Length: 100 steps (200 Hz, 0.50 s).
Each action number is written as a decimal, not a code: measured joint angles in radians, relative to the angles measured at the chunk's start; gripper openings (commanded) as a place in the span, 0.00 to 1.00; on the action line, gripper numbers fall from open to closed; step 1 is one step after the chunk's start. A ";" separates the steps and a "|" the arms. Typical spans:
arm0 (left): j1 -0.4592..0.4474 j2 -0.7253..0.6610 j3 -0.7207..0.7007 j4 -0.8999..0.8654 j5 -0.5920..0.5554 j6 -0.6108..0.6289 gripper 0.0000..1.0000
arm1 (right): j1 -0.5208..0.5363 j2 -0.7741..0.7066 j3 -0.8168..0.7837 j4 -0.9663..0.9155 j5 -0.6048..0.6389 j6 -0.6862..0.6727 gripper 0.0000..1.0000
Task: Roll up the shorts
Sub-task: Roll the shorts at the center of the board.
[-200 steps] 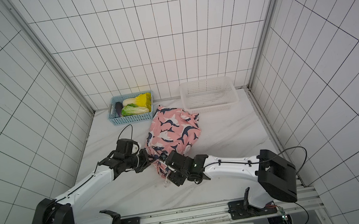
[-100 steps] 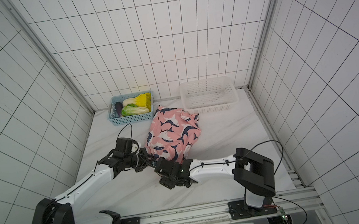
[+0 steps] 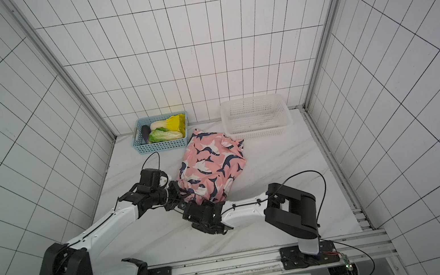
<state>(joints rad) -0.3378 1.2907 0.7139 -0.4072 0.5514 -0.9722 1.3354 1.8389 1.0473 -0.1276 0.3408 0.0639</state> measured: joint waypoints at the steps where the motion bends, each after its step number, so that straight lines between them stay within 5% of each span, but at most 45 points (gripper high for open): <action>1: 0.000 0.000 0.000 0.000 0.000 0.000 0.00 | 0.000 0.002 0.000 0.000 0.002 -0.001 0.54; 35: 0.011 0.000 -0.004 -0.001 0.004 0.001 0.00 | -0.001 0.010 -0.001 0.011 0.069 0.003 0.12; 100: 0.020 -0.077 -0.057 -0.074 0.017 0.055 0.00 | -0.042 -0.254 -0.150 0.014 0.018 0.000 0.00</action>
<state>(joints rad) -0.3176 1.2140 0.6571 -0.4812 0.5682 -0.9176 1.2938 1.5848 0.8970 -0.1139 0.3588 0.0639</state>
